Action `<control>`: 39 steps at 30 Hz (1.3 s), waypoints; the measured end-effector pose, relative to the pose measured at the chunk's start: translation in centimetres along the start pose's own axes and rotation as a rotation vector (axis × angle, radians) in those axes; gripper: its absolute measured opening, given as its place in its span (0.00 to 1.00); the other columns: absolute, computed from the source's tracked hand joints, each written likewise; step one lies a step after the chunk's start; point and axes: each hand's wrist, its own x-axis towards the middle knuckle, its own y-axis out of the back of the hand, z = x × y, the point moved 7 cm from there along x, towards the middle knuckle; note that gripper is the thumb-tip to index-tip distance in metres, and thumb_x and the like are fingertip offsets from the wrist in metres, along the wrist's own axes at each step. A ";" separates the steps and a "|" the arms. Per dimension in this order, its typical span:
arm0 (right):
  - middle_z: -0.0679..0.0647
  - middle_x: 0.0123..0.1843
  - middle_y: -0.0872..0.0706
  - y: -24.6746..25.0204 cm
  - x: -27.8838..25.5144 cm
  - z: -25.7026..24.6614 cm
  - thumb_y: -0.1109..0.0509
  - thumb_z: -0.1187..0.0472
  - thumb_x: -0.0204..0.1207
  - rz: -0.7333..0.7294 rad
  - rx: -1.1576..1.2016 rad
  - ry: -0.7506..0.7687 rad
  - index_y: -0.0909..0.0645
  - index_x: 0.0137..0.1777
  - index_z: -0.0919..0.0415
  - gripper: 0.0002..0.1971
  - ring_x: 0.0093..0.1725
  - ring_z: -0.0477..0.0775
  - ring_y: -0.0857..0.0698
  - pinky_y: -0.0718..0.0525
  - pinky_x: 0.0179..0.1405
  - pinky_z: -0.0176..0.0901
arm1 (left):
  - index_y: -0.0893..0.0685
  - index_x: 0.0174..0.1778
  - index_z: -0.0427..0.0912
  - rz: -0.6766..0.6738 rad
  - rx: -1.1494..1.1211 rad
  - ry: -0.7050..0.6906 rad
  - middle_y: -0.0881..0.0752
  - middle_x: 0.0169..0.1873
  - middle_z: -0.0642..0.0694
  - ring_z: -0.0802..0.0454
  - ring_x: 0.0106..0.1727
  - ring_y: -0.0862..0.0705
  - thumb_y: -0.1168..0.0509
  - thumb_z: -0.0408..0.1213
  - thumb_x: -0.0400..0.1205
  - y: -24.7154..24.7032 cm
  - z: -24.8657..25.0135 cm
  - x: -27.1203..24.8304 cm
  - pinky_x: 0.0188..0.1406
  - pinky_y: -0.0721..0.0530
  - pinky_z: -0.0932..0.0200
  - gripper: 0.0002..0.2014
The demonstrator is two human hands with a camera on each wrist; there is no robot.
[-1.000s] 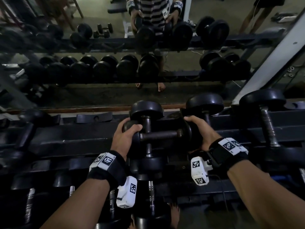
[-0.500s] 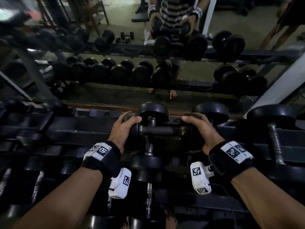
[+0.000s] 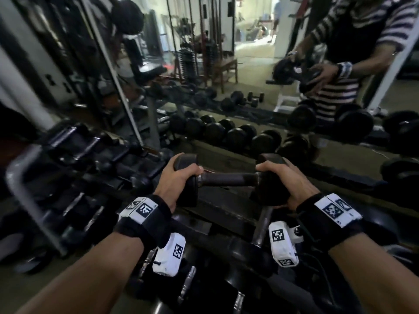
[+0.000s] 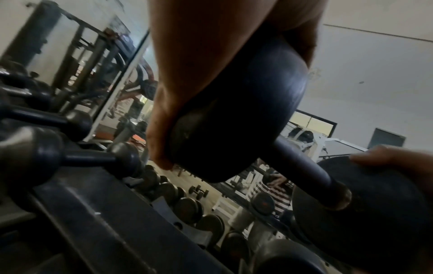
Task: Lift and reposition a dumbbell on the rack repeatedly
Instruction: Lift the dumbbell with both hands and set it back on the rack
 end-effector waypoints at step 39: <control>0.46 0.45 0.14 -15.6 22.1 5.7 0.25 0.76 0.71 -0.304 -0.430 0.160 0.17 0.57 0.51 0.21 0.36 0.32 0.15 0.20 0.36 0.20 | 0.25 0.68 0.48 0.600 -0.061 0.108 0.17 0.42 0.52 0.72 0.31 0.17 0.27 0.25 0.76 10.2 -15.5 8.5 0.30 0.20 0.75 0.27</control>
